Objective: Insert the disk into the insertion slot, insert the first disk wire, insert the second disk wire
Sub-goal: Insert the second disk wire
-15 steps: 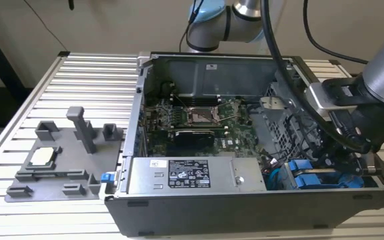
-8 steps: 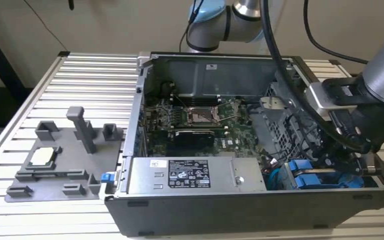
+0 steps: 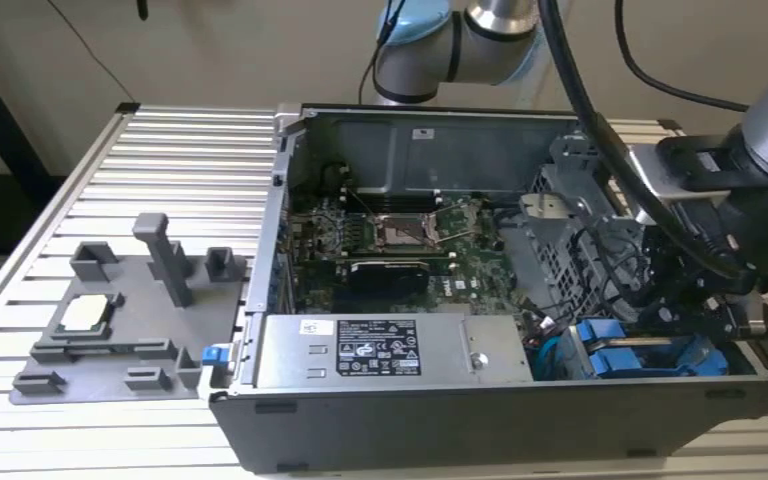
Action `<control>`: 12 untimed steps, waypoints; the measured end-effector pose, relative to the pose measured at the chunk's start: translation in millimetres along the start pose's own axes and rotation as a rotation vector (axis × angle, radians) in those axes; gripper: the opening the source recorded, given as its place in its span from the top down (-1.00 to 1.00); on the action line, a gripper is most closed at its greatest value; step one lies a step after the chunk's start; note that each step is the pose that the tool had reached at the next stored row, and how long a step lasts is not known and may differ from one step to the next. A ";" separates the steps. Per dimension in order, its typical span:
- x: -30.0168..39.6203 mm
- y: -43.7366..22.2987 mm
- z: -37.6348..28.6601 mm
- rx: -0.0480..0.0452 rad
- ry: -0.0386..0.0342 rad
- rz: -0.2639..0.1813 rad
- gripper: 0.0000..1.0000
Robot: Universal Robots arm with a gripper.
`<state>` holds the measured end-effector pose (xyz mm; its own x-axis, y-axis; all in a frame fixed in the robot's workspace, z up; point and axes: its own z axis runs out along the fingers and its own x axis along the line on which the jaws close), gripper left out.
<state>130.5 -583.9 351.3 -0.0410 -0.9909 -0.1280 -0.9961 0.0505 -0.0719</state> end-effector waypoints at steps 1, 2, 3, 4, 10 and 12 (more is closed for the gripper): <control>-0.3 -0.2 -2.7 -0.0002 0.0001 0.001 0.52; -0.7 -0.4 -5.5 -0.0004 0.0002 0.001 0.52; -1.1 -0.6 -8.4 -0.0006 0.0002 0.002 0.52; -1.4 -0.8 -11.2 -0.0010 0.0003 0.003 0.52; -3.9 -2.2 -30.0 -0.0040 0.0006 0.005 0.52; -4.9 -2.7 -37.7 -0.0049 0.0006 0.006 0.52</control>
<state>130.5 -583.9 389.4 -0.0470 -0.9907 -0.1278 -0.9962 0.0558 -0.0663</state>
